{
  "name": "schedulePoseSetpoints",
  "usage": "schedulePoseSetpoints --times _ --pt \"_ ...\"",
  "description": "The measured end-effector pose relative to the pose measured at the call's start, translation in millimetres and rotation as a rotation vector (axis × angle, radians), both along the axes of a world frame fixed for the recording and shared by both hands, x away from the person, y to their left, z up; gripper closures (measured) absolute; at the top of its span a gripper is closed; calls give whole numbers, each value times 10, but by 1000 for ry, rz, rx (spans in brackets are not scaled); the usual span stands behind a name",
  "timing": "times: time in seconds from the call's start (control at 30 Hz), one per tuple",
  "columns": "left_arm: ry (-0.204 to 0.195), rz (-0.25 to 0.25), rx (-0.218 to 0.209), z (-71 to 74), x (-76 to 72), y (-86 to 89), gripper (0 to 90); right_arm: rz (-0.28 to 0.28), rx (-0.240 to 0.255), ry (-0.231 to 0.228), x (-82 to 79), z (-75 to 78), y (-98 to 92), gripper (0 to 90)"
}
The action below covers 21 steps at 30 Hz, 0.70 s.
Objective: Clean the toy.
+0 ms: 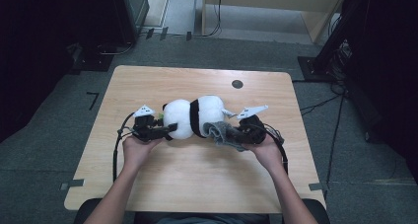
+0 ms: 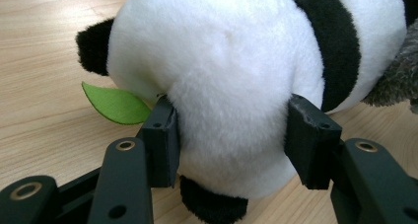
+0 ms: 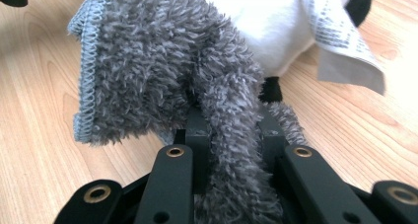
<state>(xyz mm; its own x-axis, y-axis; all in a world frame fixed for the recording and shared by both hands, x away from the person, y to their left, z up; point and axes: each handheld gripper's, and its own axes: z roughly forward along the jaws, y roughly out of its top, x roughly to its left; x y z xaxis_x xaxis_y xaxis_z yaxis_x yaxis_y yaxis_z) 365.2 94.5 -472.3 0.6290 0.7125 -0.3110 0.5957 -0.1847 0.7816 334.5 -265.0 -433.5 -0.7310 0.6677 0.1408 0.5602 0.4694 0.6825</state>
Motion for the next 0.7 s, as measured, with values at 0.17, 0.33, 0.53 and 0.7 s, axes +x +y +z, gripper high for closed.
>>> schedulePoseSetpoints --times 0.17,0.33,0.53,0.7 --pt "0 0 3 -2 2 4 453 14 0 -3 -5 -4 22 756" --pt "8 3 -3 2 -3 3 453 52 10 -16 -75 64 94 760" --pt "9 6 -1 11 -16 -8 453 151 20 -23 -146 121 431 760" --pt "10 6 -5 13 -17 -12 453 228 14 -1 -122 65 787 761"
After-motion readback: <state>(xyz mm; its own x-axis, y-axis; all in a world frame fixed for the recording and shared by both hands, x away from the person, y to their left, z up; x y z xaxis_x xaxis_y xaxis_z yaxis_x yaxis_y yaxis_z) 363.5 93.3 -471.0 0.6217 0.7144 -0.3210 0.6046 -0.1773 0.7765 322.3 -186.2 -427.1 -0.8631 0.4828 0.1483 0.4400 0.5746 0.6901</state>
